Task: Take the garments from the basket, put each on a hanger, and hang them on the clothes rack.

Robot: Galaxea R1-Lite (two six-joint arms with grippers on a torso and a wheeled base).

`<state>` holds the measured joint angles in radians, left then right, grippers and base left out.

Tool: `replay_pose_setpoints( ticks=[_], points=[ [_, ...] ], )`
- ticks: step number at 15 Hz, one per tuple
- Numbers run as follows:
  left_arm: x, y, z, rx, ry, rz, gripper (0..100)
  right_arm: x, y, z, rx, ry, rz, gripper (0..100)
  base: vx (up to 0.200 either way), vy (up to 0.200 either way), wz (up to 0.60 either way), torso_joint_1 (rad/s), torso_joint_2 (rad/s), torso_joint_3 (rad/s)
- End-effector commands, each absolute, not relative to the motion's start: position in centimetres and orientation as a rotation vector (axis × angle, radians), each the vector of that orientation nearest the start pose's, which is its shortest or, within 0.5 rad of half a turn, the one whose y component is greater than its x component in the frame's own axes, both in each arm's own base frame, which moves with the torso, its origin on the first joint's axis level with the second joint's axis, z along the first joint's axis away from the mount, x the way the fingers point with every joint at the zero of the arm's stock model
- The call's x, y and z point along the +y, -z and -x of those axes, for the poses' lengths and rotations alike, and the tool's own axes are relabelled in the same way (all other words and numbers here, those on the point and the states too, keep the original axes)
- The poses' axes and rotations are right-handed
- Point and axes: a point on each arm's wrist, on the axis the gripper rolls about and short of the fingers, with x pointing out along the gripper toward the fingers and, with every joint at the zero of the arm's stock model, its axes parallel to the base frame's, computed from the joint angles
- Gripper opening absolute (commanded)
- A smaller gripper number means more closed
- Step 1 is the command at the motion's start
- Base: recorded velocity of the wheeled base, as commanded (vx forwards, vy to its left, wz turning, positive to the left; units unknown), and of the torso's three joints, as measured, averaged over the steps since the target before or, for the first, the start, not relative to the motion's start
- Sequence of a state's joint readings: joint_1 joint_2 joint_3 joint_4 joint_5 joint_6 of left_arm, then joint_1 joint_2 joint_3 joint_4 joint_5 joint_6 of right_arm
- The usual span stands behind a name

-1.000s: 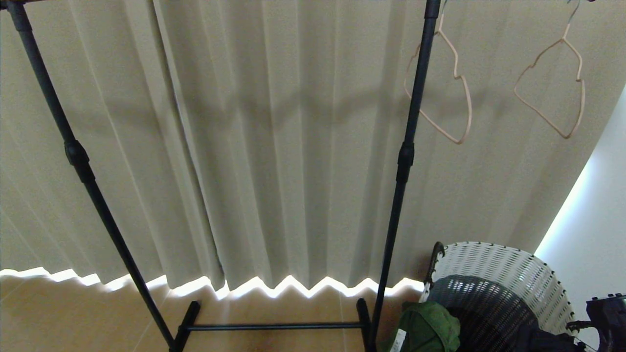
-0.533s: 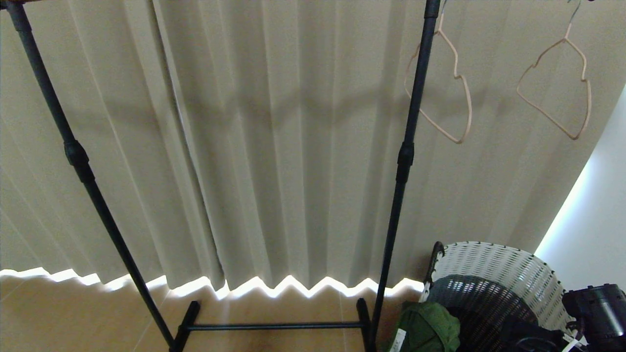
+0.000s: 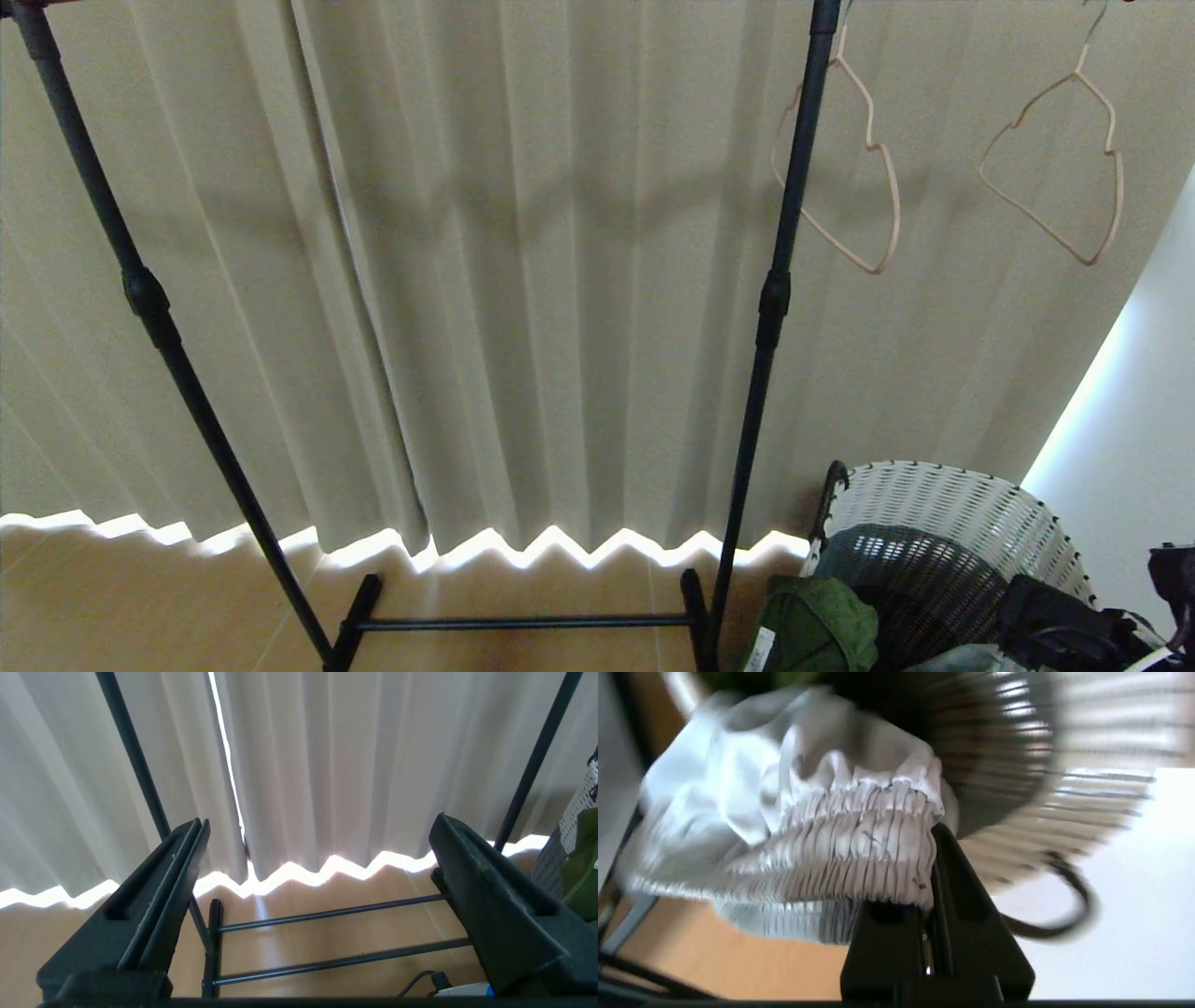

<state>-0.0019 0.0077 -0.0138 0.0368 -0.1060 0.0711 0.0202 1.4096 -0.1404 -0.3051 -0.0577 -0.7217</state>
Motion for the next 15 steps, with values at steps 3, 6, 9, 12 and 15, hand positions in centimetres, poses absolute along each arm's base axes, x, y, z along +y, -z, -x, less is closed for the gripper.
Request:
replay_pose_setpoints(
  ticks=[3,6,9,12,15],
  points=[
    [-0.2,-7.6,2.3,0.028,0.110,-0.072,100,-1.2,-12.6,-10.0,0.663,-0.060,0.648,0,0.000,0.000,0.00,0.000,0.00,0.000],
    [-0.2,-7.6,2.3,0.028,0.108,-0.070,100,-1.1,-14.6,-8.6,0.631,-0.028,0.600,0,-0.200,0.000,0.00,-0.001,0.00,0.001],
    [-0.2,-7.6,2.3,0.028,0.108,-0.070,100,-1.1,-14.8,-8.3,0.618,-0.023,0.600,0,-0.200,0.000,0.00,0.001,0.00,0.002],
    [-0.2,-7.6,2.3,0.027,0.108,-0.069,100,-1.1,-14.9,-8.3,0.618,-0.023,0.600,0,-0.200,0.000,0.00,-0.001,0.00,0.004],
    [-0.2,-7.6,2.3,0.027,0.108,-0.067,100,-1.1,-14.9,-8.3,0.616,-0.022,0.600,0,-0.200,0.000,0.00,0.001,0.00,0.001]
  ],
)
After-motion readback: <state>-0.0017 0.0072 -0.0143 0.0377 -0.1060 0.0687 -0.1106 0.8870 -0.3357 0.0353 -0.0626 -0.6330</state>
